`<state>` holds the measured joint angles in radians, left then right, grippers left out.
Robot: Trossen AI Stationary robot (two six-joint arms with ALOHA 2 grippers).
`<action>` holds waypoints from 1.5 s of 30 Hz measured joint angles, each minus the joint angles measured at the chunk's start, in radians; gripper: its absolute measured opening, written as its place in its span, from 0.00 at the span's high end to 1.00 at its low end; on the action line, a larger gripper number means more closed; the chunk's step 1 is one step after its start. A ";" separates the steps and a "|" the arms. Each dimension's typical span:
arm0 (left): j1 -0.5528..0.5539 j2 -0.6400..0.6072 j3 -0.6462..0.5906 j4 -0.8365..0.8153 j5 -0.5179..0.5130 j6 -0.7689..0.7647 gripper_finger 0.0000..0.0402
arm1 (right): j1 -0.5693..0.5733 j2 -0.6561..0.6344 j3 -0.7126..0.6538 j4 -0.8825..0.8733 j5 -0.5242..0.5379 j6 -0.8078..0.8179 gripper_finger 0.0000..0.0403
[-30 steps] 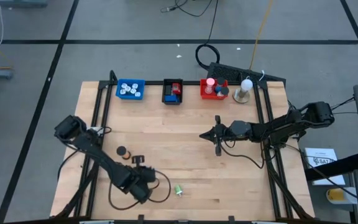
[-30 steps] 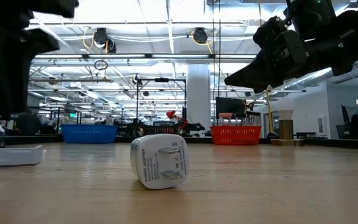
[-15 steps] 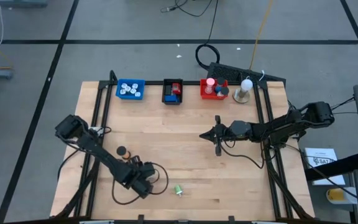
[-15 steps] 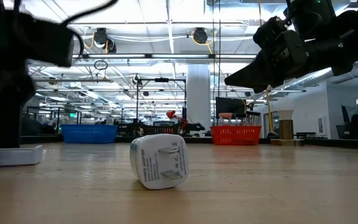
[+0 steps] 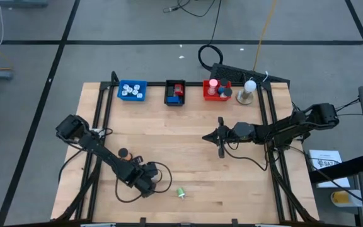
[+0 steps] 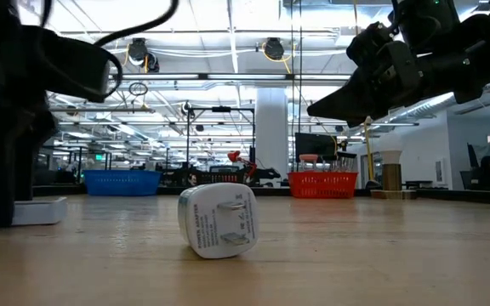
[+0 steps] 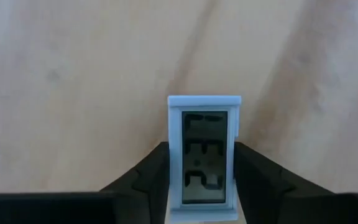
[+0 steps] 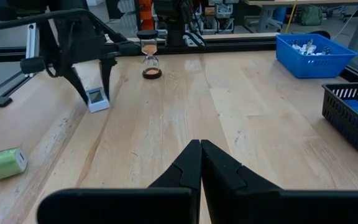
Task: Pick & Place Office items
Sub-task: Put the white digital clock into the black bin
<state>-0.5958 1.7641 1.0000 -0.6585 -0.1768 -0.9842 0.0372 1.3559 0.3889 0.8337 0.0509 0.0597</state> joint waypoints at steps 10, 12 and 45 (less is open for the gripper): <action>0.178 -0.230 0.003 -0.227 -0.187 0.127 0.65 | 0.000 0.000 0.000 -0.004 0.000 0.000 1.00; 0.239 -0.283 0.003 -0.229 -0.205 0.174 0.65 | 0.000 0.000 0.000 -0.001 0.000 0.000 1.00; 1.258 0.138 0.335 0.374 0.198 0.447 0.64 | 0.000 0.000 0.000 0.000 0.001 -0.019 1.00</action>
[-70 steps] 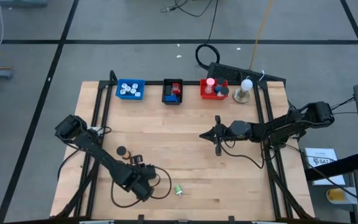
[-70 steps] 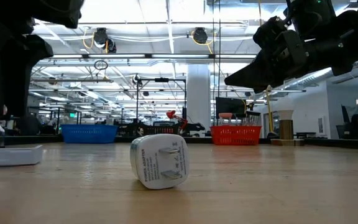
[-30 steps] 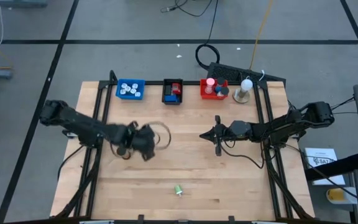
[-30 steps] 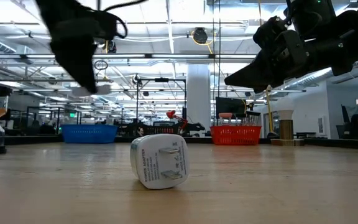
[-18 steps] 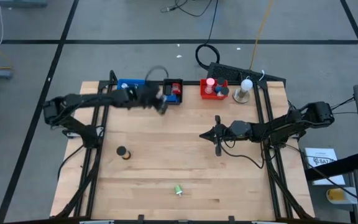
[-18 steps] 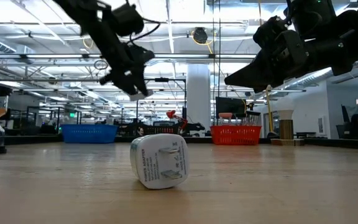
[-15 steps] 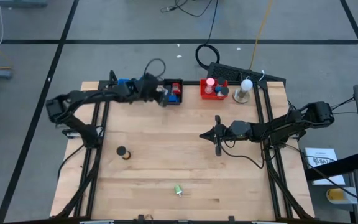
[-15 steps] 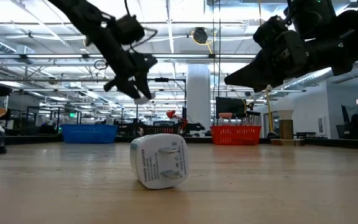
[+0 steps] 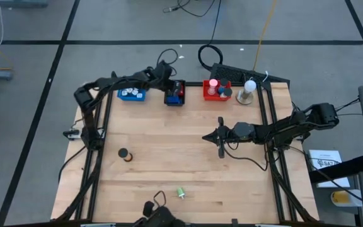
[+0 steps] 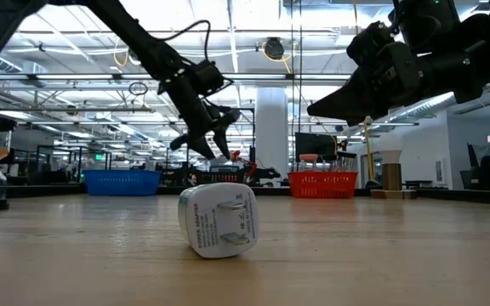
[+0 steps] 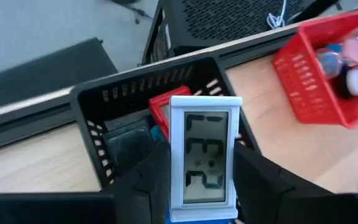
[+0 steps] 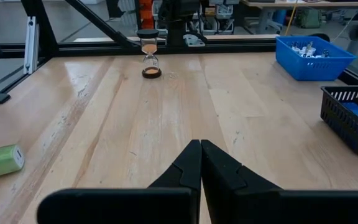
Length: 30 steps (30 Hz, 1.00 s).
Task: Pick & Place Office items
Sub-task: Put the white digital clock into the black bin
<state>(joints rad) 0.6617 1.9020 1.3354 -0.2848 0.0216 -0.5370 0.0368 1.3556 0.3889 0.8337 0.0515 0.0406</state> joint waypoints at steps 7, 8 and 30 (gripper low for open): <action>0.012 0.085 0.045 -0.001 -0.019 -0.059 0.64 | 0.000 0.000 0.000 0.000 0.000 0.000 1.00; 0.014 0.090 0.045 0.000 -0.021 -0.067 0.63 | 0.000 0.000 0.000 -0.001 0.000 0.000 1.00; 0.010 0.080 0.044 -0.011 -0.086 -0.066 0.42 | 0.000 0.000 0.000 -0.001 0.000 0.000 1.00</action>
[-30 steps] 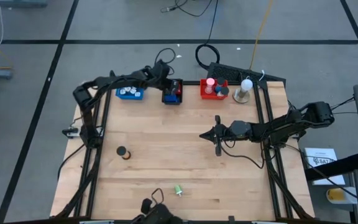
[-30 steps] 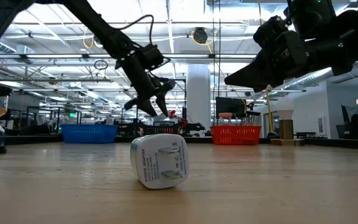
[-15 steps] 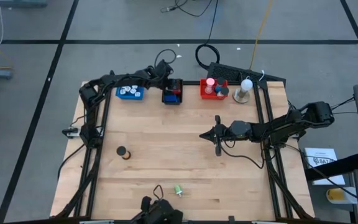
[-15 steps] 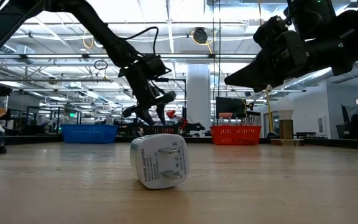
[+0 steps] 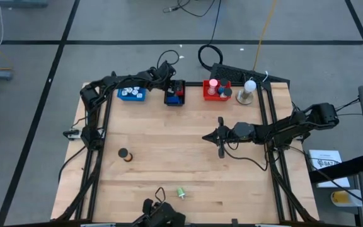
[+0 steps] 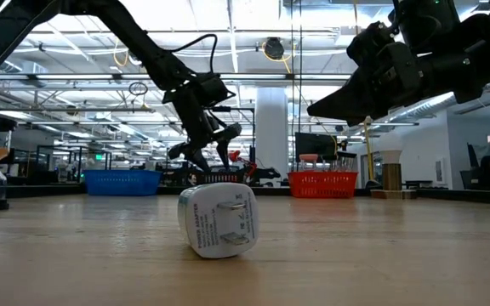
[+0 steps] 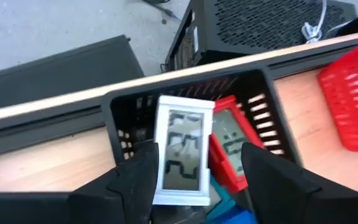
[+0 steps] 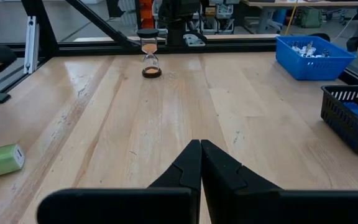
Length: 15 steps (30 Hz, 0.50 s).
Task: Pick & Place Office items
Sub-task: Put the white digital clock into the black bin, then put the black hourglass into the red bin
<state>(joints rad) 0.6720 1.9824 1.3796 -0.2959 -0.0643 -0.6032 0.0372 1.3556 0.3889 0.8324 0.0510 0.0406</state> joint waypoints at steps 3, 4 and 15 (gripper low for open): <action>0.002 -0.023 0.000 -0.017 0.019 0.036 0.42 | 0.000 0.000 0.000 -0.001 0.000 0.000 1.00; 0.002 -0.035 0.000 -0.033 0.018 0.055 0.44 | 0.000 0.000 0.000 -0.001 0.000 0.000 1.00; -0.142 -0.310 -0.024 -0.275 -0.139 0.412 0.81 | 0.000 0.000 -0.010 -0.014 0.002 0.000 1.00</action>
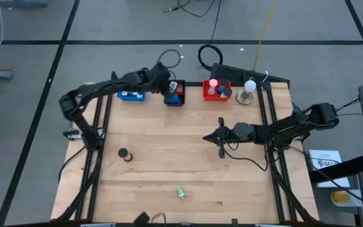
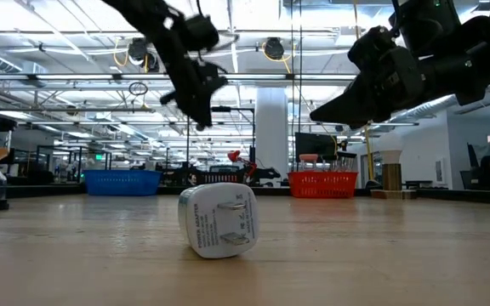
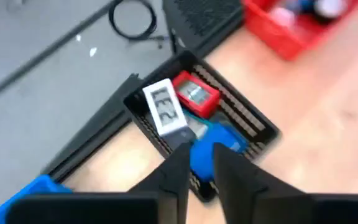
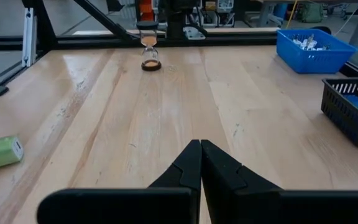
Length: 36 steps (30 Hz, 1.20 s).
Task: Pick & Place Office items
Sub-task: Put the black hourglass into the red bin
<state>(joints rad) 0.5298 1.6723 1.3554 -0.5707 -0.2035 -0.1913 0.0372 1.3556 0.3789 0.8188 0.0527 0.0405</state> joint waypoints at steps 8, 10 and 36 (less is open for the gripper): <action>-0.199 -0.279 -0.329 0.357 -0.040 0.080 0.98 | 0.000 0.000 -0.017 0.036 0.004 0.000 1.00; -0.243 -0.336 -0.443 0.511 -0.041 0.100 0.96 | 0.000 0.000 -0.017 0.048 0.004 0.001 1.00; -0.653 -0.430 -0.707 0.896 -0.020 0.164 0.99 | -0.002 0.125 -0.017 0.314 0.003 0.019 1.00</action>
<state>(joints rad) -0.1231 1.2427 0.6484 0.3253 -0.2231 -0.0270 0.0353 1.4805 0.3619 1.1330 0.0560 0.0592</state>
